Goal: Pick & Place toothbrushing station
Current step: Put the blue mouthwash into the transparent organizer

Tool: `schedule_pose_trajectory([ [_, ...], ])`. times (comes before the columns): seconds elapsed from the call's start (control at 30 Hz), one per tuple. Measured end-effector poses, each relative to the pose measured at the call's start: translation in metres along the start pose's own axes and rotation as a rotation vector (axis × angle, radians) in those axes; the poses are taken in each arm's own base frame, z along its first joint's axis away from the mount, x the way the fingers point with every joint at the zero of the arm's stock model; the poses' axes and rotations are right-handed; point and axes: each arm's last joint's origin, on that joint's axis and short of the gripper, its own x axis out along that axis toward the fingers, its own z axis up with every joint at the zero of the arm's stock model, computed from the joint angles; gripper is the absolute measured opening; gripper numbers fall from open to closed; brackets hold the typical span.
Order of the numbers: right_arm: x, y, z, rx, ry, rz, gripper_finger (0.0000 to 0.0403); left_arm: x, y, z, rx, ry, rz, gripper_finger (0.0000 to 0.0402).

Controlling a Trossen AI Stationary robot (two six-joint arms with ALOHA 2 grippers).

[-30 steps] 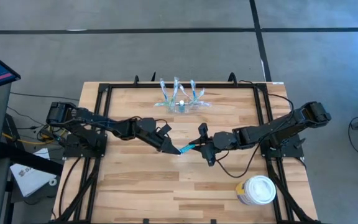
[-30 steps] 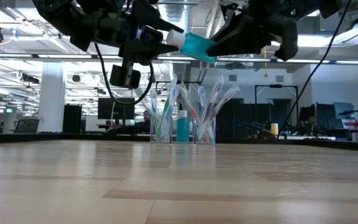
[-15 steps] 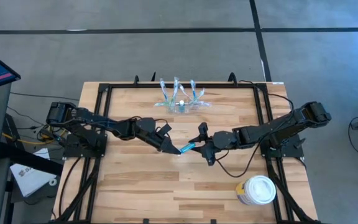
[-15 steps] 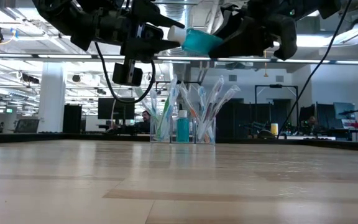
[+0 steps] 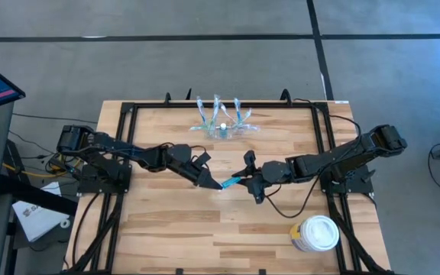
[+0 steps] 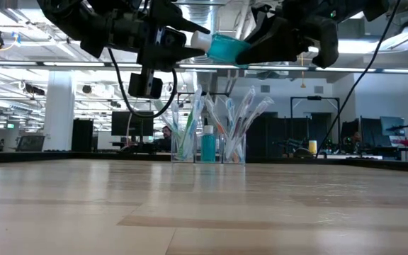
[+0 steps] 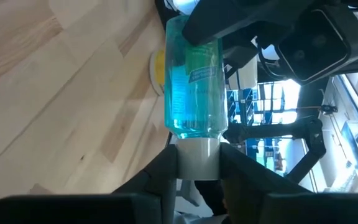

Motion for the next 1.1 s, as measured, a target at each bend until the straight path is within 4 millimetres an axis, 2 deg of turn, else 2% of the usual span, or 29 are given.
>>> schedule_pose_trajectory([
  [0.3,0.0,0.001,0.0,0.012,0.001,0.003,0.0065,0.0,-0.001,0.0,0.078,-0.009,-0.005,0.0136],
  [0.6,0.0,0.001,-0.001,0.081,0.01,0.009,0.0065,-0.001,-0.003,0.0,0.284,-0.013,-0.01,0.0132],
  [1.1,-0.002,-0.003,0.002,0.277,-0.016,-0.02,0.0065,-0.022,-0.026,0.002,0.695,-0.139,-0.004,0.0131],
])
